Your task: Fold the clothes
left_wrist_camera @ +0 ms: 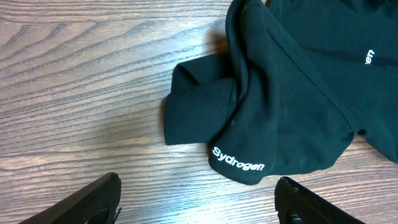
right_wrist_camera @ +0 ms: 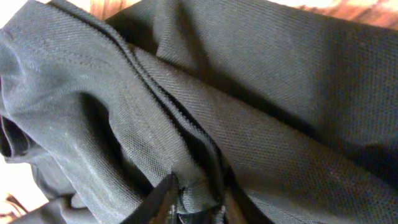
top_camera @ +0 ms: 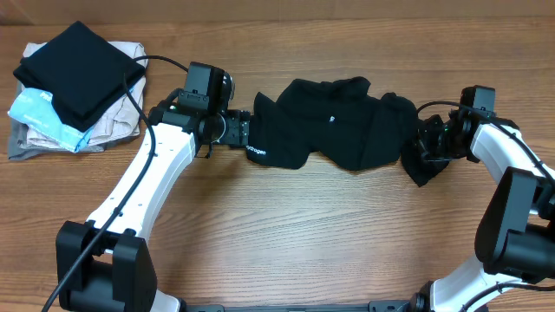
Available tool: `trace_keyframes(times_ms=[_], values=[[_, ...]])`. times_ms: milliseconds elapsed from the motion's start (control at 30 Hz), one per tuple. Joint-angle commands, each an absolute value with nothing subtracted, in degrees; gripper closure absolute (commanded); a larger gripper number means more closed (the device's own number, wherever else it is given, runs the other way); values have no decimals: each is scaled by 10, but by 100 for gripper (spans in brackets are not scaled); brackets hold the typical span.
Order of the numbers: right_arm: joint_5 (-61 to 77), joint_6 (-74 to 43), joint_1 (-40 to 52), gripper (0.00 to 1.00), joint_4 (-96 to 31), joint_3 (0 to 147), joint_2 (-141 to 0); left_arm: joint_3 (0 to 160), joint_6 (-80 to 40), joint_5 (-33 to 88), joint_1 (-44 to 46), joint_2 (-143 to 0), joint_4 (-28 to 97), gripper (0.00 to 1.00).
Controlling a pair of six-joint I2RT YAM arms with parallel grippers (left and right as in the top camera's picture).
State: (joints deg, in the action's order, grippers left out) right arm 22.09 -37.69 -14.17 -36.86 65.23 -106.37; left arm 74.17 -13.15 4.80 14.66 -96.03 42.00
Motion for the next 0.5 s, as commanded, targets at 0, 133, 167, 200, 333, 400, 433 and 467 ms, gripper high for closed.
trace_keyframes(times_ms=[0, 133, 167, 200, 333, 400, 433, 467], values=[[236, -375, -141, 68, -367, 649, -1062, 740, -122, 40, 150, -961, 419, 18], [262, -371, -147, 64, -363, 652, -1062, 740, -122, 40, 150, -961, 420, 17], [262, -371, -147, 64, -362, 653, -1062, 740, -122, 40, 150, -961, 420, 17], [263, -371, -148, 64, -362, 655, -1062, 740, -122, 40, 150, -961, 420, 17], [290, -371, -148, 62, -370, 667, -1062, 740, -122, 40, 150, -961, 420, 16], [315, -371, -148, 60, -381, 679, -1062, 740, -122, 40, 150, -961, 420, 16], [316, -369, -148, 59, -389, 687, -1062, 740, -122, 40, 150, -961, 420, 16], [316, -362, -148, 59, -397, 695, -1062, 740, -122, 39, 150, -961, 420, 16]])
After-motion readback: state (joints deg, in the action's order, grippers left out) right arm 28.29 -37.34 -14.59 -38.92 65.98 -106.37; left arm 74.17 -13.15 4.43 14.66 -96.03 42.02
